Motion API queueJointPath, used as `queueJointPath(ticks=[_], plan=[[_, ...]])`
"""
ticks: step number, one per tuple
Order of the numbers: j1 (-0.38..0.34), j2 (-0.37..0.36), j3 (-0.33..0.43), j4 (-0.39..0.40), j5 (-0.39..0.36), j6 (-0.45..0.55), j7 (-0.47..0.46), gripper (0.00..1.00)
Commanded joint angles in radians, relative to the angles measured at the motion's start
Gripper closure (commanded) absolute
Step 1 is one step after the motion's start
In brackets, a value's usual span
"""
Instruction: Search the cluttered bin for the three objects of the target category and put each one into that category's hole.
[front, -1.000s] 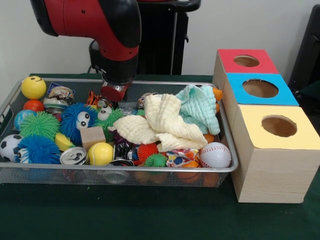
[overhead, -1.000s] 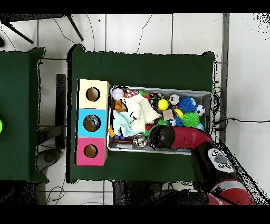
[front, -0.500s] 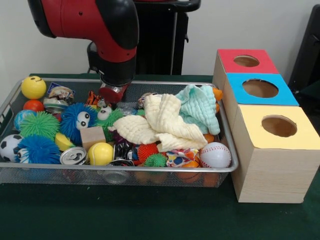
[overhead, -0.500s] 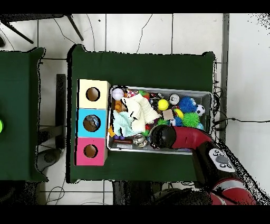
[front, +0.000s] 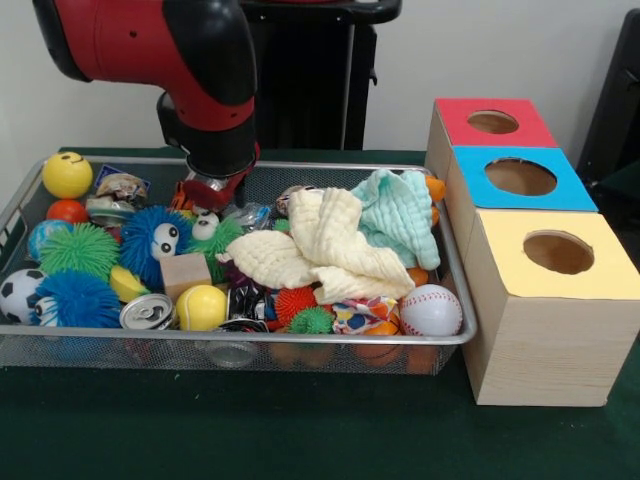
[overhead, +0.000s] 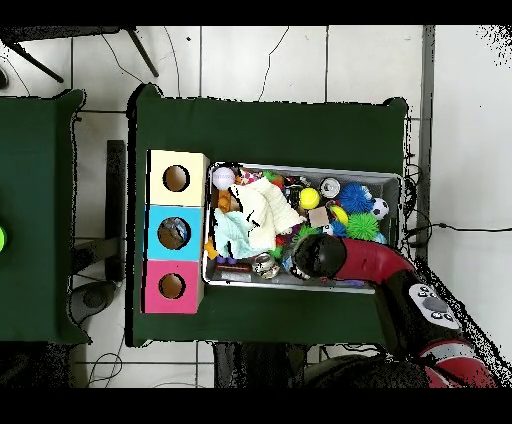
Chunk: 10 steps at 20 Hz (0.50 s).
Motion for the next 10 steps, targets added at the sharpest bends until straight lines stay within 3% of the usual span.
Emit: queueJointPath(ticks=[1,10], plan=[[-0.033,0.221,0.089,-0.072,0.021,0.158,0.025,0.00],[-0.058,0.242,0.104,-0.064,0.040,0.196,0.017,0.00]])
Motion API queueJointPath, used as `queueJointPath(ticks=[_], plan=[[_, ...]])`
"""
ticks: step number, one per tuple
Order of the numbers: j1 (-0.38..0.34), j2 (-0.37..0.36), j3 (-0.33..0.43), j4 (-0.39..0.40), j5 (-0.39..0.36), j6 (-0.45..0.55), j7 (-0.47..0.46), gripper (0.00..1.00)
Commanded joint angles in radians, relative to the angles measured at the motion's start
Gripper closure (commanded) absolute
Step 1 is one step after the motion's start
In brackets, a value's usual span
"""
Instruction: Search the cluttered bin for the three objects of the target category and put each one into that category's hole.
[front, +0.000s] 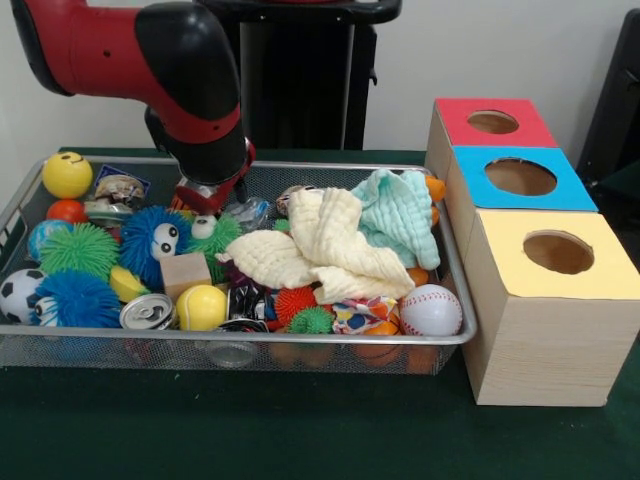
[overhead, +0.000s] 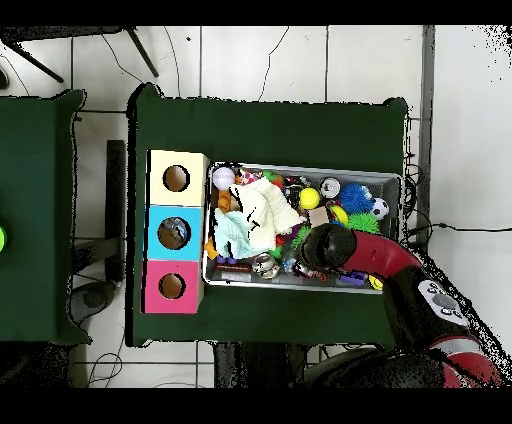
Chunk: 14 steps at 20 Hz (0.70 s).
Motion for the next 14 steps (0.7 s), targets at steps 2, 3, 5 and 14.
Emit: queueJointPath(ticks=[2,3,5,14], plan=[[-0.023,0.197,0.084,-0.003,-0.016,0.084,0.019,0.00],[-0.021,0.194,0.081,-0.002,-0.012,0.092,0.029,0.00],[-0.020,0.190,0.079,-0.002,-0.008,0.104,0.038,0.00],[-0.050,0.165,0.129,0.041,0.016,0.131,0.000,0.00]])
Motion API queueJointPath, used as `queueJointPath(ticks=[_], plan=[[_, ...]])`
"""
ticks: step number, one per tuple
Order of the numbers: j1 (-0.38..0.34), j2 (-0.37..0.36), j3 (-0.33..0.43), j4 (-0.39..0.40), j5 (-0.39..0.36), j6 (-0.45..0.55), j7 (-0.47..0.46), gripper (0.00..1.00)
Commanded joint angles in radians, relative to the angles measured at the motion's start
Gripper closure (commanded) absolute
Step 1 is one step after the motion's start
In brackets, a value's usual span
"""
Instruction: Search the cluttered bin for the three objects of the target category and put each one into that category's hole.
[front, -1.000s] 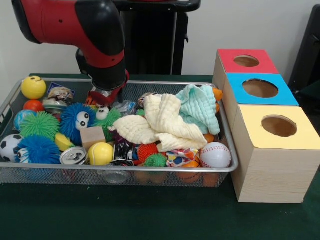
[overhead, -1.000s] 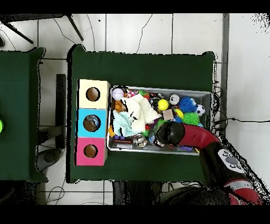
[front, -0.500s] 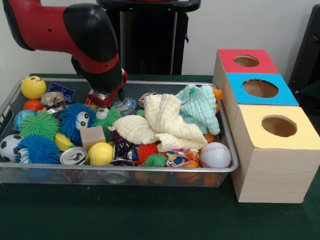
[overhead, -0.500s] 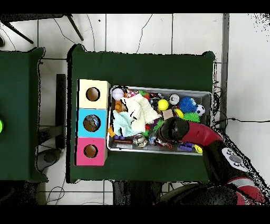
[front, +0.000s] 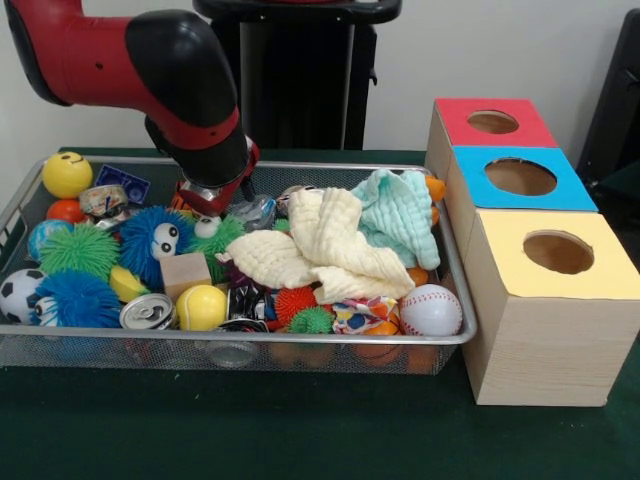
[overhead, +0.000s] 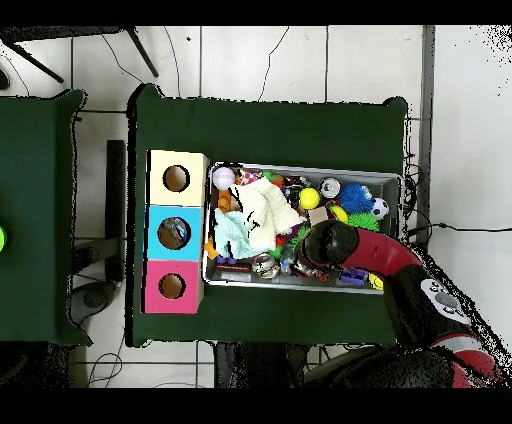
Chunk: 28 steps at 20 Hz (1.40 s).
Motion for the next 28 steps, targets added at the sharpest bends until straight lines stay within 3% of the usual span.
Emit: queueJointPath(ticks=[1,15,28], plan=[[-0.031,0.151,0.105,0.054,-0.001,0.081,0.004,0.00],[-0.074,0.128,0.173,0.115,0.045,0.110,0.014,0.00],[-0.088,0.079,0.173,0.153,0.052,0.157,0.042,0.00]])
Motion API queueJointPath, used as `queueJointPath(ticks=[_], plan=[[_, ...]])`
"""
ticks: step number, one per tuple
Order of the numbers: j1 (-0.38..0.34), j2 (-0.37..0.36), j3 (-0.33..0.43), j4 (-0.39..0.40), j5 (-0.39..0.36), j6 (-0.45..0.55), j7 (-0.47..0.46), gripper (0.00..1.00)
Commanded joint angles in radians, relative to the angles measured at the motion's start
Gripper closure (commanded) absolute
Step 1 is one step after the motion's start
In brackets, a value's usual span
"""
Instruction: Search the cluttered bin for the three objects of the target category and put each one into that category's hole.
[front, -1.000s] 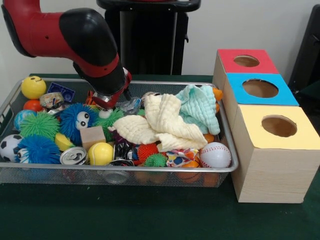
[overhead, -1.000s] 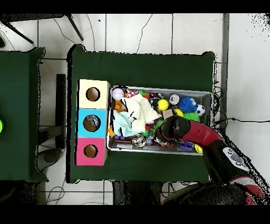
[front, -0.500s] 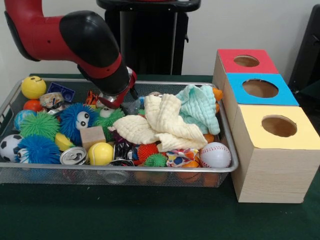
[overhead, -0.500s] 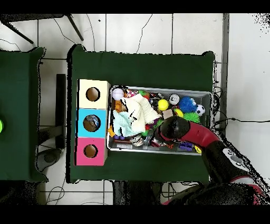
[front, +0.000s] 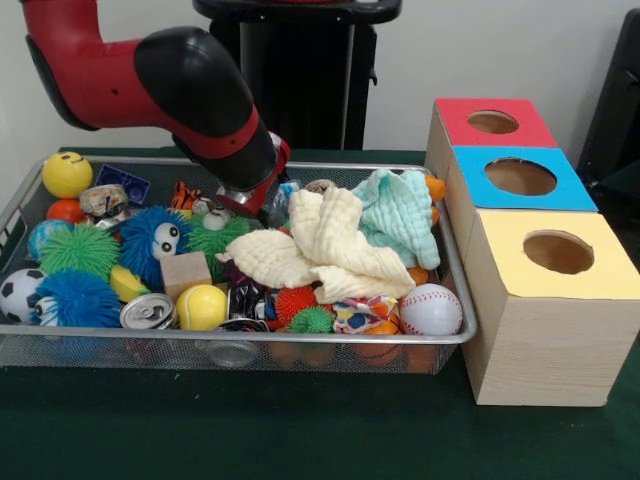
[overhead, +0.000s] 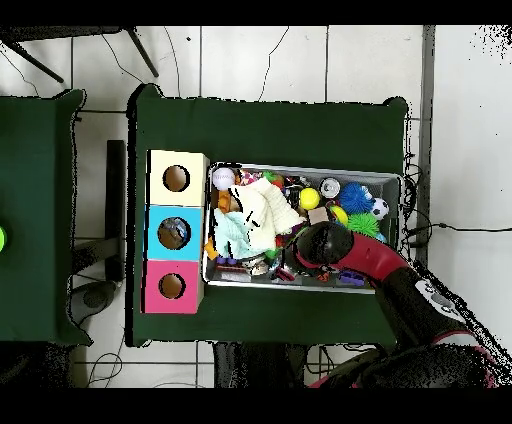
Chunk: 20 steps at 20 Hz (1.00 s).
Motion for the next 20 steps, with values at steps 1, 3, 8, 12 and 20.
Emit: queueJointPath(ticks=[1,3,8,12,20], plan=[[-0.014,0.034,0.063,0.096,0.004,0.119,0.046,0.00],[-0.012,0.032,0.061,0.095,0.003,0.109,0.055,0.00],[-0.026,0.052,0.072,0.095,-0.007,0.021,0.060,0.00],[-0.135,0.121,0.179,0.129,0.037,-0.058,-0.007,0.00],[-0.340,0.315,0.418,0.178,0.026,-0.064,-0.184,0.00]])
